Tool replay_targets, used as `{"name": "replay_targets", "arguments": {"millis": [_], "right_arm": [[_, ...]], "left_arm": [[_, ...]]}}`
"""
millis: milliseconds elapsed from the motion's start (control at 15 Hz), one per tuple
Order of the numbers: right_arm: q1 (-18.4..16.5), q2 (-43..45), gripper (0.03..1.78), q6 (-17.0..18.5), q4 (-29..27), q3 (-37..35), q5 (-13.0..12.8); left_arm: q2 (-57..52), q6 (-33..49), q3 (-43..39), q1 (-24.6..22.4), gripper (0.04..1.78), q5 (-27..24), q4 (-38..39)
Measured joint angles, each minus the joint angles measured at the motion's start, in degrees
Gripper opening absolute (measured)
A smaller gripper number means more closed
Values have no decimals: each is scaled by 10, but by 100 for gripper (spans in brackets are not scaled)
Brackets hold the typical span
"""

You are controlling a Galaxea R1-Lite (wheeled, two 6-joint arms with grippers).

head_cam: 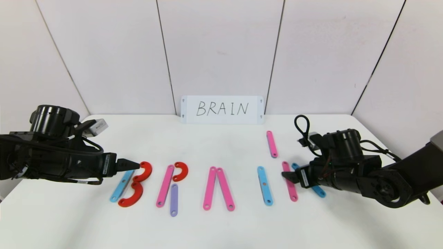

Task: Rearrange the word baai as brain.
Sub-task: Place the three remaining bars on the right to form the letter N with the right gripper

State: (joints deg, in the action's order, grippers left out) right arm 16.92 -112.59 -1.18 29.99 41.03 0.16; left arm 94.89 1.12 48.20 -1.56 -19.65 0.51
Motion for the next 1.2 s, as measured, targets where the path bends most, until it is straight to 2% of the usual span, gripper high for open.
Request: {"name": "replay_targets", "arguments": {"millis": [400,600,867,1200], "right_arm": [[-2,7,173,1,1,-9,1],[0,12,173,4,-3,10,2],[18,10,173,9,-36,74,-8],[42,-34,173,54,-117,216,-50]], "left_arm": [[0,0,-2,0,174,0,0],[0,0,-2,0,174,0,0],[0,0,-2,0,174,0,0],[1,0,-1,0,174,1,1]]}}
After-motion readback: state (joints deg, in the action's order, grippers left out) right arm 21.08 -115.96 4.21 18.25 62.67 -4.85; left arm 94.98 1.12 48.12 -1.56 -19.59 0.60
